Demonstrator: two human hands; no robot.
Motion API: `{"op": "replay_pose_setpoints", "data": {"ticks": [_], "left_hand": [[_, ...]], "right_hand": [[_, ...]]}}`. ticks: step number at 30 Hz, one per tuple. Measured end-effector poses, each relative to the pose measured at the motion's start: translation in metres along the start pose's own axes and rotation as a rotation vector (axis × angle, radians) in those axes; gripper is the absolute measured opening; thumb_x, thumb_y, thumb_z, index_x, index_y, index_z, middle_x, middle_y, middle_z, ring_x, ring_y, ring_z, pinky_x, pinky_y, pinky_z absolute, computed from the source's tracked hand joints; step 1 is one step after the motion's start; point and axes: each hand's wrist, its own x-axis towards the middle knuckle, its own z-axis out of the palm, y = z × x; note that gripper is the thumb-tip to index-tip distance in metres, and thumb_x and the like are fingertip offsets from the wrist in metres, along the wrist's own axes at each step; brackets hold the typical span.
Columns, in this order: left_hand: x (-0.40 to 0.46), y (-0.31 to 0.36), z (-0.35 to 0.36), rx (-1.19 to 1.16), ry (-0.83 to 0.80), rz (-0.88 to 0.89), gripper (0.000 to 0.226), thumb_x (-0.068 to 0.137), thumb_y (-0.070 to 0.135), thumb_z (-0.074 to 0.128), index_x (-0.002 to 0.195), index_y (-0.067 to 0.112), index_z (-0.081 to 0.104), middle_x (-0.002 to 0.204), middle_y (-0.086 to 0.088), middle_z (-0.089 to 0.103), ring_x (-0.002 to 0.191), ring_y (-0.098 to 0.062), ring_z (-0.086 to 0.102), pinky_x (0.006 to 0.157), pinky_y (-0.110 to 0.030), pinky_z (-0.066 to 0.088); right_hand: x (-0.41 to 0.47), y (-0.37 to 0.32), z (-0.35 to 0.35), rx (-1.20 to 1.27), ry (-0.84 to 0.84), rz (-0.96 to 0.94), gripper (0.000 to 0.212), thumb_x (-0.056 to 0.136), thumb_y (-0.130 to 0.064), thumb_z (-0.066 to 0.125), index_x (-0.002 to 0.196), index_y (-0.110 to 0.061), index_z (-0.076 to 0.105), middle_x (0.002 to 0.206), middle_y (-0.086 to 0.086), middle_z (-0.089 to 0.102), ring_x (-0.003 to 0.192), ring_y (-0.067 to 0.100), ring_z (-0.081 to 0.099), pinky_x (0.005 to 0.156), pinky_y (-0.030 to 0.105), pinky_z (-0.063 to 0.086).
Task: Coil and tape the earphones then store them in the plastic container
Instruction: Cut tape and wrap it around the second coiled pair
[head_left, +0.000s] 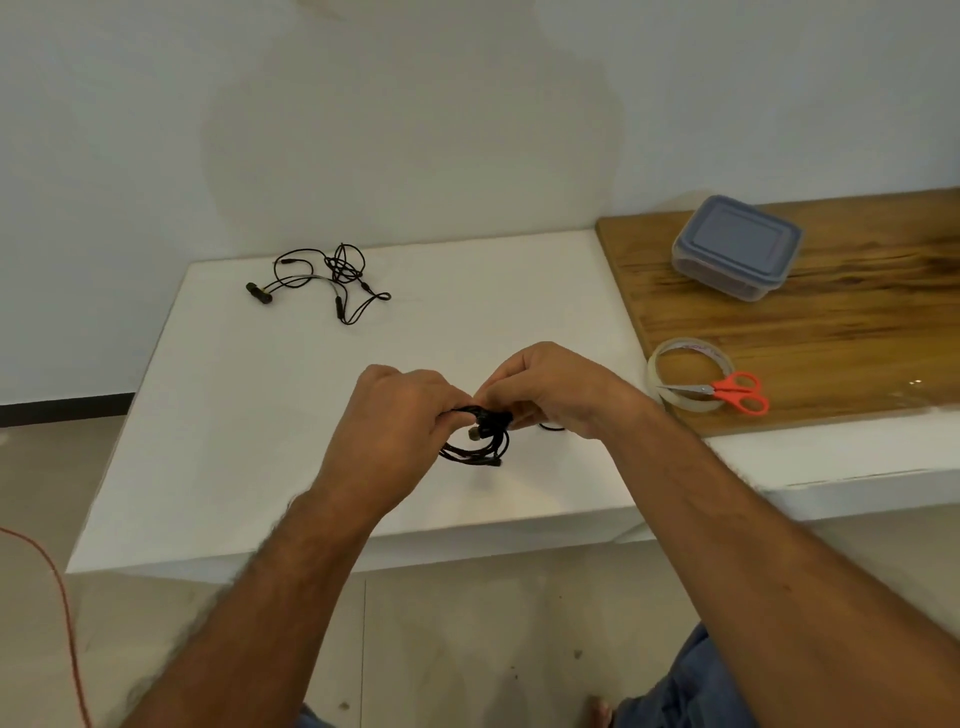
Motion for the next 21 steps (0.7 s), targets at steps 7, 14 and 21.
{"op": "replay_pose_setpoints", "data": {"ticks": [7, 14, 21], "left_hand": [[-0.003, 0.005, 0.003, 0.057, 0.116, 0.211, 0.016, 0.081, 0.020, 0.067, 0.091, 0.017, 0.078, 0.075, 0.004, 0.069, 0.066, -0.018, 0.058, 0.078, -0.027, 0.033], [-0.003, 0.012, 0.008, -0.056, 0.071, 0.271, 0.024, 0.087, 0.025, 0.059, 0.097, 0.014, 0.078, 0.080, 0.002, 0.070, 0.075, -0.011, 0.051, 0.073, -0.018, 0.029], [-0.002, 0.012, 0.006, -0.140, 0.033, 0.097, 0.019, 0.088, 0.024, 0.061, 0.096, 0.016, 0.077, 0.079, 0.004, 0.067, 0.071, -0.010, 0.057, 0.065, -0.020, 0.042]], "right_hand": [[-0.009, -0.006, -0.014, 0.011, -0.185, 0.138, 0.012, 0.087, -0.006, 0.064, 0.092, -0.005, 0.074, 0.089, 0.011, 0.075, 0.087, 0.024, 0.072, 0.096, 0.046, 0.053], [-0.017, -0.004, -0.017, -0.022, -0.321, 0.186, 0.014, 0.090, -0.002, 0.058, 0.097, -0.002, 0.070, 0.088, 0.010, 0.073, 0.095, 0.030, 0.068, 0.098, 0.051, 0.052], [-0.016, -0.007, -0.016, -0.075, -0.248, 0.108, 0.017, 0.088, -0.009, 0.064, 0.100, -0.001, 0.074, 0.094, 0.012, 0.075, 0.089, 0.024, 0.068, 0.100, 0.049, 0.051]]}}
